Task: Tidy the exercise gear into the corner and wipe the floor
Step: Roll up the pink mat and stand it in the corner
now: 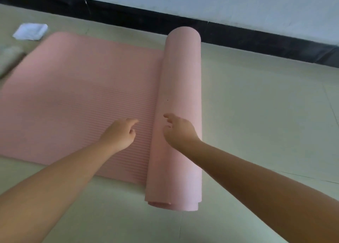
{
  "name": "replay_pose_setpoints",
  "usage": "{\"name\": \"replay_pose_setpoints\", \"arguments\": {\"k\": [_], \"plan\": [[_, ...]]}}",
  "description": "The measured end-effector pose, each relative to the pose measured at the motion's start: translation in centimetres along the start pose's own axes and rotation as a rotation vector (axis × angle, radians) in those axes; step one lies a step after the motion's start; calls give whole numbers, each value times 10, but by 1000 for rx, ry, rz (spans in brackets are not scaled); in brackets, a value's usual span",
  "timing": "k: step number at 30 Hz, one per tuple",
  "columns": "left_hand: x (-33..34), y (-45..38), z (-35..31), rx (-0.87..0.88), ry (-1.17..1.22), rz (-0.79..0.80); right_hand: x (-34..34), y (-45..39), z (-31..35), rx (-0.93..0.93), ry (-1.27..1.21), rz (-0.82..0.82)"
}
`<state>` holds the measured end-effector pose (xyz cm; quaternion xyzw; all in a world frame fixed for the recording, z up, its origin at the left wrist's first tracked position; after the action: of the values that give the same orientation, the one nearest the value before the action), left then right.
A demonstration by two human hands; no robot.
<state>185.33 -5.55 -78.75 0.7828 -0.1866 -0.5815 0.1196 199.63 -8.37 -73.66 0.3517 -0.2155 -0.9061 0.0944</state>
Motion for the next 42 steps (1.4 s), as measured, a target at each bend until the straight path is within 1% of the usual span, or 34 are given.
{"name": "replay_pose_setpoints", "arguments": {"k": [2, 4, 5, 7, 9, 10, 11, 14, 17, 18, 20, 22, 26, 28, 30, 31, 33, 37, 39, 41, 42], "plan": [[-8, -5, 34, -64, 59, 18, 20, -8, 30, -3, -79, 37], [-12, -10, 60, -99, 117, 42, 29, -14, 47, 1, -147, 29], [-13, -12, 69, -107, 138, 56, 27, -16, 50, 1, -148, -11], [-16, -14, 76, -100, 163, 91, 11, -15, 47, 37, -117, -147], [-16, -13, 74, -78, 198, 122, -9, -14, 31, 117, -68, -279], [-16, -12, 70, -68, 217, 132, -18, -16, 20, 173, -38, -320], [-16, -11, 63, -58, 238, 136, -23, -17, 9, 233, 10, -327], [-15, -6, 40, -33, 289, 103, -20, -24, -20, 383, 162, -196], [-3, -4, 16, -26, 322, 115, -16, -34, -33, 432, 111, -141], [3, -4, 8, -17, 332, 130, -17, -37, -39, 444, 82, -142], [14, -5, -5, 3, 340, 135, -25, -40, -53, 467, -19, -198], [20, -5, -17, 30, 278, 117, -31, -37, -68, 485, -165, -259], [19, -2, -32, -11, 147, 36, -27, -35, -93, 482, -373, -230], [20, -2, -33, -42, 199, 60, -22, -36, -99, 477, -440, -184], [20, 0, -33, -70, 275, 116, -15, -37, -100, 464, -490, -142], [18, 3, -32, -79, 267, 141, -11, -37, -98, 452, -492, -131], [10, 9, -26, -103, 170, 192, -5, -36, -91, 432, -480, -126], [-8, 17, -7, -209, 18, 290, 0, -32, -73, 395, -430, -106], [-18, 14, -8, -218, 19, 265, -2, -32, -72, 352, -464, -116], [-22, 9, -18, -195, 41, 214, -3, -32, -74, 351, -499, -110], [-21, 6, -24, -172, 44, 191, -2, -33, -77, 357, -479, -103]]}}
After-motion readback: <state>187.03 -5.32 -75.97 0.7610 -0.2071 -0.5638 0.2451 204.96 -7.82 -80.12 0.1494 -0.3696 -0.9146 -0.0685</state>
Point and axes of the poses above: each hand's wrist, its own y-axis away from the middle knuckle, its own x-axis out of the palm, z = x × y, the point moved 10 cm from there along -y, towards the middle knuckle, and after that the axes turned 2 degrees about -y, right-handed, at the moved point
